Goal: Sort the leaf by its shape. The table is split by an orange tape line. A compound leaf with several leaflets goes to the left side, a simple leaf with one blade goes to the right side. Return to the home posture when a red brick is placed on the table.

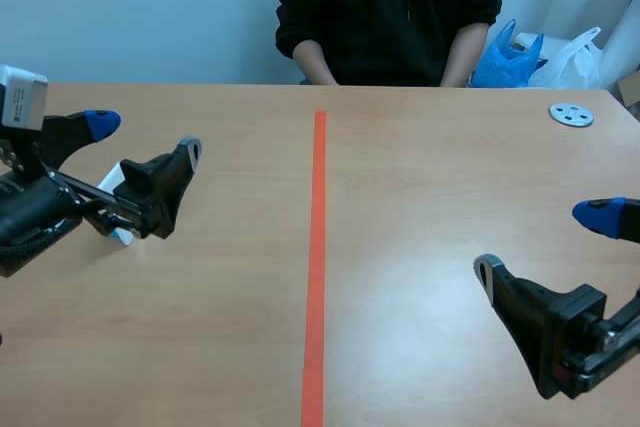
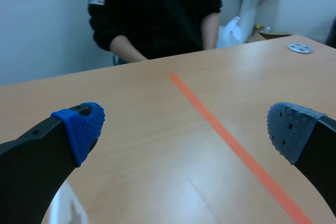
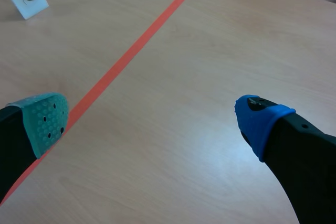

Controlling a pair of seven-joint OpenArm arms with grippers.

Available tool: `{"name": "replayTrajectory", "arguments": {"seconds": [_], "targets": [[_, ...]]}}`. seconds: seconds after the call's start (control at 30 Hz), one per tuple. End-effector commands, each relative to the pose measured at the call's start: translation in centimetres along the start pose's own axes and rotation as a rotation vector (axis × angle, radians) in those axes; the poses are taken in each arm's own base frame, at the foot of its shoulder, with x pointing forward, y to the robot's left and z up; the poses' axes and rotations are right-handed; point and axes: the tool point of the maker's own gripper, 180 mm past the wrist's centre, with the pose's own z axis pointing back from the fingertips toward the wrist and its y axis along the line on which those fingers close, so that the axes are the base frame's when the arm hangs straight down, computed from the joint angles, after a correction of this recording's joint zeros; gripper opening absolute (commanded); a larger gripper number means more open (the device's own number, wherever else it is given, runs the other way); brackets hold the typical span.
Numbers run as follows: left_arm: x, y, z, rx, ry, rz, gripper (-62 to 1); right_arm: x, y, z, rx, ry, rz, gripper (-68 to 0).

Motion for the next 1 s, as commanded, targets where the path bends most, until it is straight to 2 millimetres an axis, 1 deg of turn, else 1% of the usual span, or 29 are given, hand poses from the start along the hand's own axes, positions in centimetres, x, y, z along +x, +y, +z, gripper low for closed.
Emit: {"name": "replayTrajectory", "arguments": {"seconds": [0.0,0.1,0.27,0.43,0.57,0.7,0.77,0.97], "targets": [[0.4,-0.7,0.5,-0.012,0.0,0.0,1.4,1.3,-0.3,-0.1,0.0,-0.039,0.013,0.4],[0.8,-3.3,1.6,-0.059,0.024,0.012,1.4,1.3,-0.3,-0.1,0.0,-0.04,0.012,0.4],[1.2,-6.9,3.6,-0.116,0.061,0.045,1.4,1.3,-0.2,-0.1,0.001,-0.04,0.012,0.4],[2.0,-9.9,5.7,-0.157,0.079,0.091,1.4,1.3,-0.1,-0.1,0.006,-0.039,0.012,0.4],[2.5,-11.7,7.0,-0.184,0.095,0.095,1.4,1.3,0.3,-0.1,0.032,-0.039,0.01,0.4],[2.1,-12.5,8.0,-0.188,0.127,0.099,1.4,1.3,0.5,-0.1,0.043,-0.038,0.012,0.4],[1.8,-12.6,8.2,-0.184,0.138,0.105,1.4,1.3,0.6,-0.1,0.052,-0.038,0.013,0.4],[1.7,-12.3,8.1,-0.152,0.139,0.1,1.4,1.3,0.6,-0.1,0.053,-0.04,0.013,0.4]]}}
